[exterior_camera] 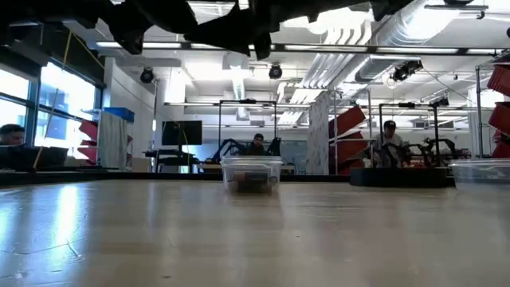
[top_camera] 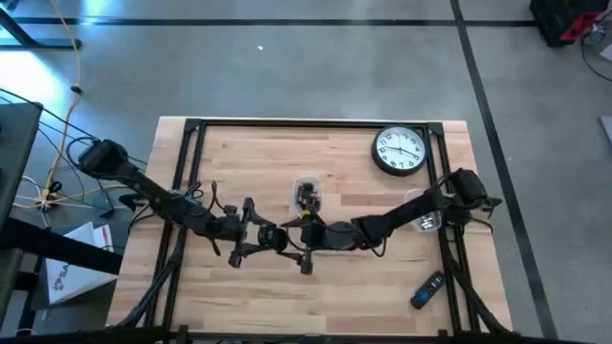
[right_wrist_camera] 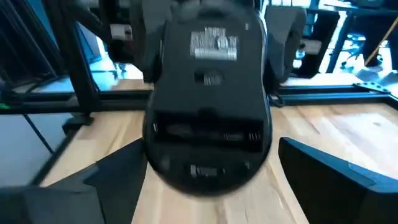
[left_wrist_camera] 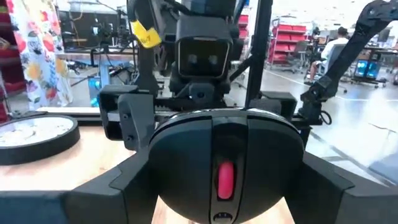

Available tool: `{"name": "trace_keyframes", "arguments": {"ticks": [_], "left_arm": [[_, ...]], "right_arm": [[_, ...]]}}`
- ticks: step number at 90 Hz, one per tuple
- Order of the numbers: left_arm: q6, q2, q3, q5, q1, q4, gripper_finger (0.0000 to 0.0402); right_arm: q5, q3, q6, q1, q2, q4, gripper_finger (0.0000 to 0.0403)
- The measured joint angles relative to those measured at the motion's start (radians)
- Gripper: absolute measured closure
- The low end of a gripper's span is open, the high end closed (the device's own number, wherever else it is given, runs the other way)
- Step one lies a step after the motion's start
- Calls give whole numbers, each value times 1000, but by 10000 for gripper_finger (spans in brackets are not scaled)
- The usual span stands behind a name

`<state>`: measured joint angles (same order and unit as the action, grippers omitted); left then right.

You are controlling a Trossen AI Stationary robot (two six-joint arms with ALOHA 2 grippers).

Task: Insert battery
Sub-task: Insert the brown battery into the mouse's battery compartment

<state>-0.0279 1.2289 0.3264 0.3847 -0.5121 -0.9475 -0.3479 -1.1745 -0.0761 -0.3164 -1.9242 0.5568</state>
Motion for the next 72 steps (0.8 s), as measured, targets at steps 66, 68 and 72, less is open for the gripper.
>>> {"name": "trace_keyframes", "arguments": {"ticks": [66,68,72], "left_arm": [[59,152,1,32,3,-218,152],[58,152,1,32,3,-218,152],[56,152,1,32,3,-218,152]], "right_arm": [[-56,-46,-48,8,-17,-106,106],[-55,-46,-47,8,-17,-106,112],[-55,-46,-47,8,-17,-106,125]]}}
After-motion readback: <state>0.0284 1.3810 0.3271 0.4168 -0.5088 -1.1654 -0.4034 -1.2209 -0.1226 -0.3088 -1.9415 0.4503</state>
